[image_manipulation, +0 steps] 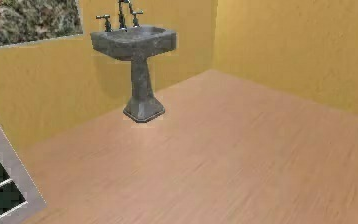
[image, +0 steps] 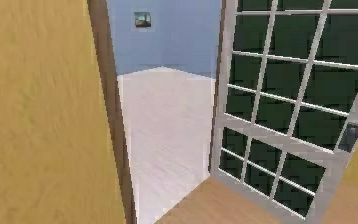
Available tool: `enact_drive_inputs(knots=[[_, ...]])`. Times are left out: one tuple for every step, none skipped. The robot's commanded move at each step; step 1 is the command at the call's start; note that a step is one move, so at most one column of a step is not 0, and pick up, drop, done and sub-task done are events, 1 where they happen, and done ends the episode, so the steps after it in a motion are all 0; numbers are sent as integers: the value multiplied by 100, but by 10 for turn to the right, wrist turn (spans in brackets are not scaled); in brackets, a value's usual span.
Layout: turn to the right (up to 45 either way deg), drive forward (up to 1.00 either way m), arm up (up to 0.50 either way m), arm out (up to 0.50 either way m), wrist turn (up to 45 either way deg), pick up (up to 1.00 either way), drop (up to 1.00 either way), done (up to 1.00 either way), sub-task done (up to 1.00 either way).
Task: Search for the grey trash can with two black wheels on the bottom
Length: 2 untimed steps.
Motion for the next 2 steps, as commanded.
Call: enact_drive_inputs(knots=[[120, 0, 0, 0, 0, 0, 0, 0, 0], [0, 85, 0, 0, 0, 0, 0, 0, 0]])
